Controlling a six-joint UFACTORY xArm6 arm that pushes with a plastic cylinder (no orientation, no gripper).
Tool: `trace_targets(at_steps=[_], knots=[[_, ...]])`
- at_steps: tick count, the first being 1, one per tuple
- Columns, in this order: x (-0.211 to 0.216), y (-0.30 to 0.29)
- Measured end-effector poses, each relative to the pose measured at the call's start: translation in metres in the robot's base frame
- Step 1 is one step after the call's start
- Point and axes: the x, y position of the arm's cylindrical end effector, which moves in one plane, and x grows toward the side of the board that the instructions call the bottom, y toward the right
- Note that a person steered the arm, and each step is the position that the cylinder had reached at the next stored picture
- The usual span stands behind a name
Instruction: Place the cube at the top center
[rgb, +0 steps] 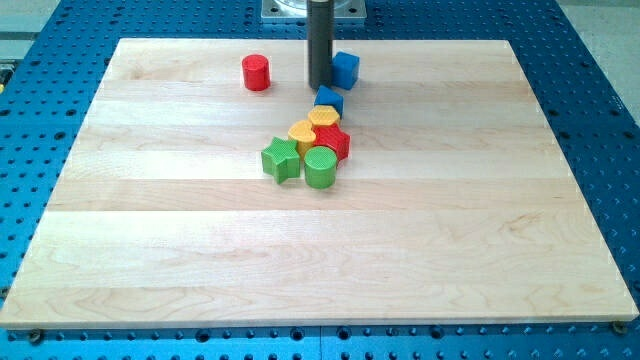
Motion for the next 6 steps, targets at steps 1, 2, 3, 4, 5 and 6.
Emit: trace_targets(at_steps=[1, 2, 3, 4, 5, 6], knots=[[0.004, 0.025], [0.018, 0.029], [0.006, 0.061], [-0.012, 0.090], [-0.040, 0.063], [-0.008, 0.077]])
